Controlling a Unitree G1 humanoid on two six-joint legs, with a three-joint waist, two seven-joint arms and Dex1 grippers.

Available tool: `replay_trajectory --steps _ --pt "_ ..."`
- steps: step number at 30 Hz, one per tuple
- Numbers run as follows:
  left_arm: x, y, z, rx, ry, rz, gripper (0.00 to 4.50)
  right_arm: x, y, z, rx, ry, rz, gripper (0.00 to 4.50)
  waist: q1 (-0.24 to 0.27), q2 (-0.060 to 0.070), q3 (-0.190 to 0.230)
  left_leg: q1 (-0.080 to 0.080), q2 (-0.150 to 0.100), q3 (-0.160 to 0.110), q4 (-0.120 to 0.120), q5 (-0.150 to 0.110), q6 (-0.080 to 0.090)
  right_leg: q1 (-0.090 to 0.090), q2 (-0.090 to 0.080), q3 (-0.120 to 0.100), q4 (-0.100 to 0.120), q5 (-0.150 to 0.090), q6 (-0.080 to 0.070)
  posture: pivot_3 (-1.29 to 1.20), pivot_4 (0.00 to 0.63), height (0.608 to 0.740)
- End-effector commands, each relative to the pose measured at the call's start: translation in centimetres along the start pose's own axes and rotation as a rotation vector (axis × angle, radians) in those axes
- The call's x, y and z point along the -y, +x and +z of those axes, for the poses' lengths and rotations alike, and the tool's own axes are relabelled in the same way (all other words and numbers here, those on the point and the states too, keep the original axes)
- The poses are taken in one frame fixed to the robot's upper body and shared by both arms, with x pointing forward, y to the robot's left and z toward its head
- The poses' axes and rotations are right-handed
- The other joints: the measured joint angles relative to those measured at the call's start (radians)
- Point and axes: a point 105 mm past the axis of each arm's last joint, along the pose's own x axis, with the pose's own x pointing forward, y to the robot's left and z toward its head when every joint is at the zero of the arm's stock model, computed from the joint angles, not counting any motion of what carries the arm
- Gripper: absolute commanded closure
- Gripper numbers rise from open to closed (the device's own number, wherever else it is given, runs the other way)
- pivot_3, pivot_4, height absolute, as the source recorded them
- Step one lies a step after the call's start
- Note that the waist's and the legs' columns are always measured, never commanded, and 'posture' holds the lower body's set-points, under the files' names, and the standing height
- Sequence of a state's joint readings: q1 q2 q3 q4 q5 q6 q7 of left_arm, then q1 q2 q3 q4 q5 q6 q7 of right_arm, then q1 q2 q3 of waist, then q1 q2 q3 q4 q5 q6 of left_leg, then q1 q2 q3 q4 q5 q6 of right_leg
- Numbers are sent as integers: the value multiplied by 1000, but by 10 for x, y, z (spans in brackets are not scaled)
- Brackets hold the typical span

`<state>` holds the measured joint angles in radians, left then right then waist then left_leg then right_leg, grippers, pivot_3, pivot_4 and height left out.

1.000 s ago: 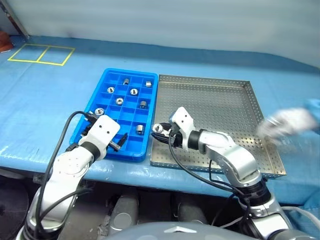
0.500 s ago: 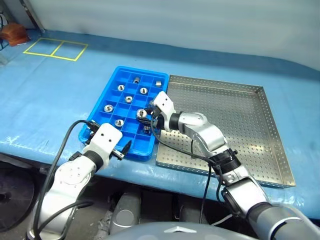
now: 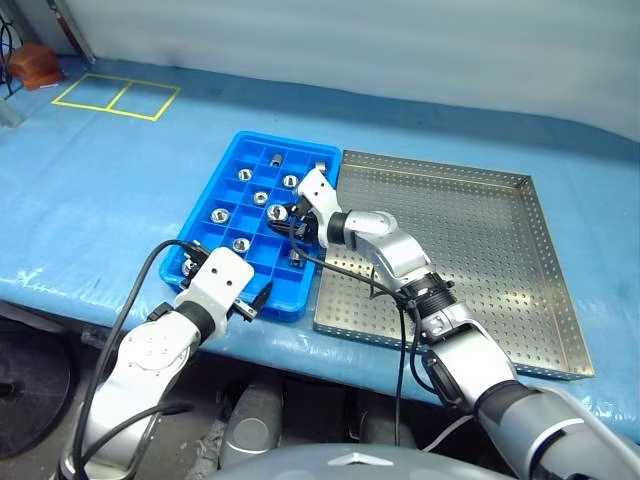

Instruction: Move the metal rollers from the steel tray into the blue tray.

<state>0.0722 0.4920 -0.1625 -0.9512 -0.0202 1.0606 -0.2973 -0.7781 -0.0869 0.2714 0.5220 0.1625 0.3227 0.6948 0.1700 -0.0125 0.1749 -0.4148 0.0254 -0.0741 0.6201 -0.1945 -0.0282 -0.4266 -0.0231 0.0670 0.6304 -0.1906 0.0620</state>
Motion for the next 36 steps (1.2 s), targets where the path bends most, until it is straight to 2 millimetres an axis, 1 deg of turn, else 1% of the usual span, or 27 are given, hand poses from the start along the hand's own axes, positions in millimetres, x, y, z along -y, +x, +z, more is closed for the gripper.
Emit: replay_trajectory --steps 1,3,5,6,8,9,14,16,18,19,21,23,26,29,32,36 --pt "1 -1 8 41 9 3 0 8 2 16 53 -19 -23 2808 3 0 0 0 0 0 0 0 0 0 0 0 0 0 0 473 150 740" --pt "1 -2 8 39 8 3 0 4 2 14 44 -18 5 2808 6 0 0 0 0 0 0 0 0 0 0 0 0 0 0 484 150 740" --pt "1 -2 7 37 9 5 0 2 2 13 38 -31 19 2082 11 0 0 0 0 0 0 0 0 0 0 0 0 0 0 482 150 740" --pt "0 -2 7 36 10 6 0 1 1 14 47 -44 18 1838 13 0 0 0 0 0 0 0 0 0 0 0 0 0 0 478 150 740" --pt "0 0 7 34 15 5 0 2 -2 21 90 -74 -1 1162 15 0 0 0 0 0 0 0 0 0 0 0 0 0 0 468 150 740" --pt "1 1 8 38 14 0 0 2 -5 24 108 -85 -11 900 16 0 0 0 0 0 0 0 0 0 0 0 0 0 0 468 150 740" --pt "10 11 21 105 -6 -48 0 12 -28 37 171 -112 -99 900 29 0 0 0 0 0 0 1 -1 0 0 0 0 0 0 437 150 740" --pt "13 18 33 163 -17 -69 0 20 -45 43 191 -134 -159 900 33 0 0 -1 0 0 0 1 -2 0 0 0 0 0 0 414 150 740" --pt "19 26 47 225 -27 -112 0 28 -65 44 186 -158 -234 900 41 0 0 -1 0 0 0 2 -3 -1 0 0 0 0 0 392 150 740" --pt "25 33 55 262 -30 -155 0 35 -79 40 158 -179 -284 900 41 0 0 -1 0 -1 0 2 -3 0 0 -1 0 0 0 365 150 740" --pt "34 43 68 315 -41 -227 0 44 -102 30 99 -212 -367 900 42 1 -1 -2 -1 -1 1 2 -3 0 -1 0 0 0 0 320 150 740" --pt "38 49 73 339 -40 -269 0 48 -114 26 71 -216 -416 900 33 1 0 -3 -1 0 2 2 -3 0 -1 0 -1 0 0 292 150 740" --pt "46 59 80 367 -42 -362 0 56 -137 20 36 -197 -506 900 2 1 -1 -3 -1 1 1 2 -3 -1 -1 1 -1 0 1 239 150 740" --pt "52 67 81 369 -25 -433 0 53 -146 9 13 -150 -524 900 -34 1 -1 -3 -1 1 1 2 -3 -1 -1 1 -1 0 1 205 150 740" --pt "52 75 74 337 -3 -444 0 45 -146 -3 -7 -109 -515 900 -73 1 -1 -2 -1 1 2 1 -2 0 -1 1 -1 0 1 180 150 740" --pt "52 76 69 324 -3 -453 0 48 -147 -24 -43 -29 -546 900 -114 1 -1 -2 -1 1 3 1 -2 0 -1 2 0 1 1 171 150 740"
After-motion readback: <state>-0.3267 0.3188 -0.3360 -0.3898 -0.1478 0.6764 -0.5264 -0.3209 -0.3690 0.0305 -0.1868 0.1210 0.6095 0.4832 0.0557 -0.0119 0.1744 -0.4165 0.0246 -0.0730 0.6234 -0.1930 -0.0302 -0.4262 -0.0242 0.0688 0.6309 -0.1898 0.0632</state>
